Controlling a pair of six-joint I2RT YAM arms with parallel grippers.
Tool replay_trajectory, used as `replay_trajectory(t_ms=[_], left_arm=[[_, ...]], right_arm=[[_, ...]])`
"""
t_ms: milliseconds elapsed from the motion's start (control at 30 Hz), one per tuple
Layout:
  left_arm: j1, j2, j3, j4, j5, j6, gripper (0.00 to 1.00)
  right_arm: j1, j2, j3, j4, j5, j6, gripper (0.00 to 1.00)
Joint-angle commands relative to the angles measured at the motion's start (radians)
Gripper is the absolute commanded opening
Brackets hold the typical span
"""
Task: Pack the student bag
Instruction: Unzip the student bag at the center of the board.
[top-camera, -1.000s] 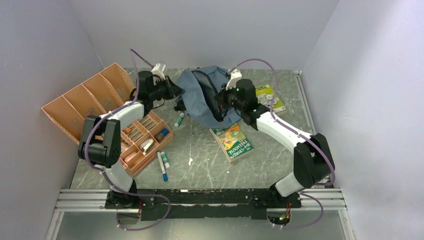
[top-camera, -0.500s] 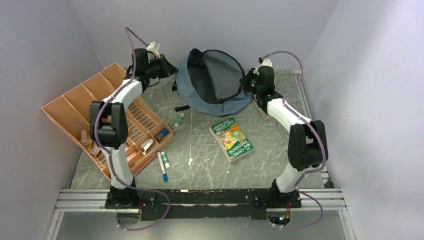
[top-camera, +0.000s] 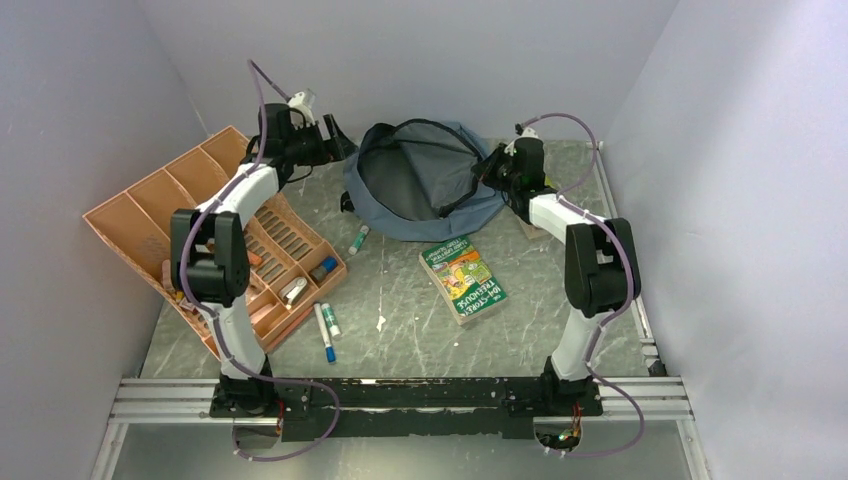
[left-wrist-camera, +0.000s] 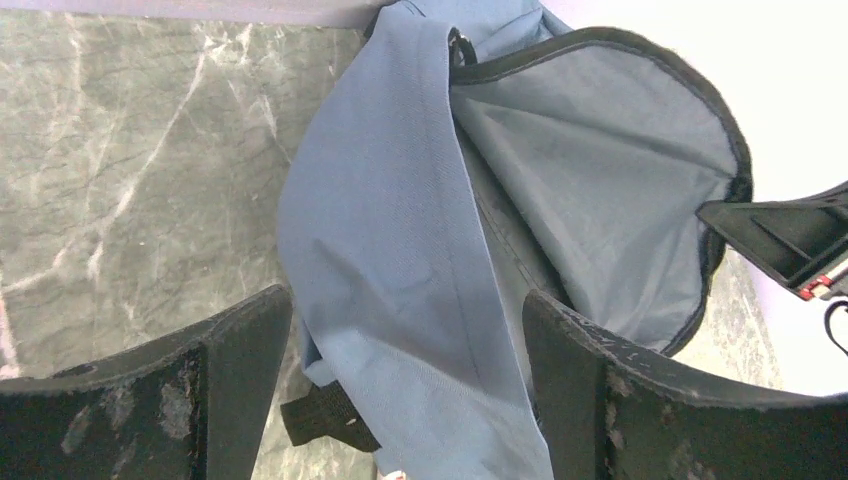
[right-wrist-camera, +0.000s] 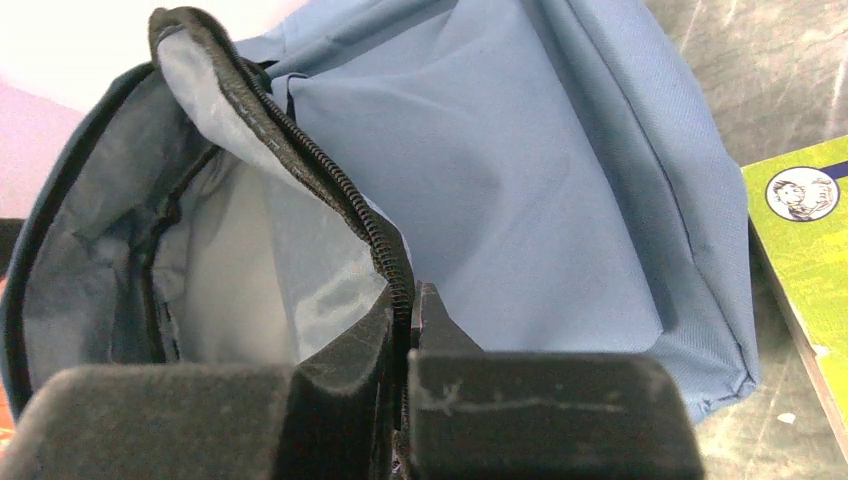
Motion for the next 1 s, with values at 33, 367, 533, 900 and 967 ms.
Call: replay_trajectory(t_ms=[33,367,533,900,967], left_arm=[[-0.014,-0.103,-0.049,-0.04,-0.073,0.068,0.89],[-0.101,-0.176,-0.121,-0.121,-0.234,0.144,0.87],[-0.151,-0.196,-0.113,-0.138,-0.277,0.171,0.86],[-0.16,-0.349,-0.213,-0.136,-0.335,0.108,0.86],[-0.171,-0.4,-0.268,-0.126,-0.353,0.074,0.85]], right_arm=[[-0.017,0.071,0.046,0.055,0.01,0.021,0.0],[-0.017,0.146,0.053,-0.003,0.086,0.018,0.09],[-0.017,0.104,0.035,-0.014,0.087,-0.009,0.3],[-0.017,-0.221,-0.088,-0.105,0.086,-0.032,0.52],[-0.016,-0.281,-0.126,-0.175,0.1,-0.011,0.53]])
